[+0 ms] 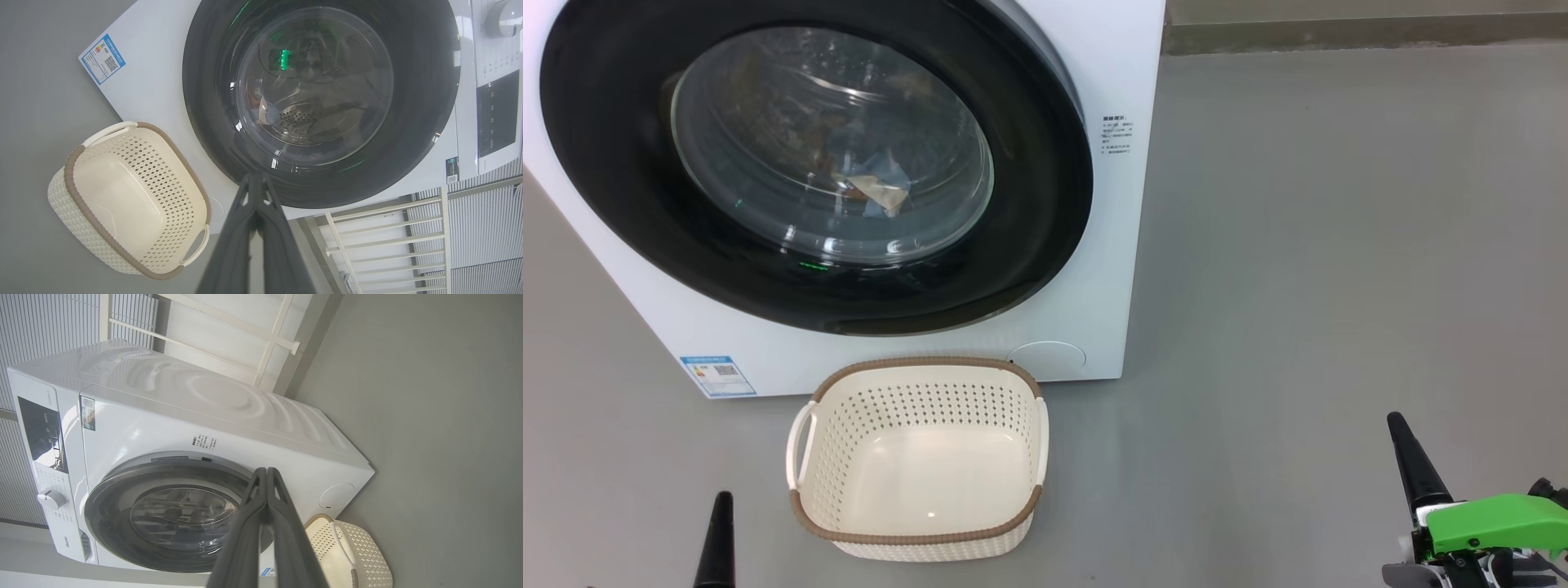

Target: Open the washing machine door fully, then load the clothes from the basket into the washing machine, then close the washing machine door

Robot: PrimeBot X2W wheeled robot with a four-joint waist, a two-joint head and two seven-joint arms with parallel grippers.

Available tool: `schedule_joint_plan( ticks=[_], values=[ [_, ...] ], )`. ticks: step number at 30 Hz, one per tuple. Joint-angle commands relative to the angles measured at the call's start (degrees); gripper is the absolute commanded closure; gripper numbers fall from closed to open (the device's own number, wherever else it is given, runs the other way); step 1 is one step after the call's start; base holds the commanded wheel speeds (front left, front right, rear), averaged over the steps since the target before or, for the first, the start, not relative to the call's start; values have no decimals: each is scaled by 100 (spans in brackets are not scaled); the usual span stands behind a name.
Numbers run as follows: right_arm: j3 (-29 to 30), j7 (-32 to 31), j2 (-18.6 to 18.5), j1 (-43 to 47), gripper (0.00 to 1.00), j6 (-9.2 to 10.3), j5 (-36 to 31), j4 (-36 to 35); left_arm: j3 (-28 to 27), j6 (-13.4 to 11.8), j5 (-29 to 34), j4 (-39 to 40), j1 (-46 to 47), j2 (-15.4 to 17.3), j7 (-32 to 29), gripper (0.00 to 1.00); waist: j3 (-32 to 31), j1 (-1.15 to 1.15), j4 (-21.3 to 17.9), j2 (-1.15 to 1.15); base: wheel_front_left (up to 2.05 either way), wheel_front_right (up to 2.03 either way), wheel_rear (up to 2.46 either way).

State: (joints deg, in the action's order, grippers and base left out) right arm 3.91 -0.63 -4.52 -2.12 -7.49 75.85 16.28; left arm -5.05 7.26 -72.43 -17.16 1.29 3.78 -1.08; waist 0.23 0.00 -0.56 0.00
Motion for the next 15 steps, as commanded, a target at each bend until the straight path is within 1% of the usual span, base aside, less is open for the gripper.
schedule_joint_plan(
  ticks=[1,15],
  values=[
    [-37,-65,-39,-268,100,0,168,-179,-123,18,-167,186,297,46,-48,100,0,0,3,0,0,0,0],
    [94,-304,48,-332,100,0,875,-202,-135,20,-1027,246,389,-19,-283,100,-3,0,28,0,0,0,0]
  ],
)
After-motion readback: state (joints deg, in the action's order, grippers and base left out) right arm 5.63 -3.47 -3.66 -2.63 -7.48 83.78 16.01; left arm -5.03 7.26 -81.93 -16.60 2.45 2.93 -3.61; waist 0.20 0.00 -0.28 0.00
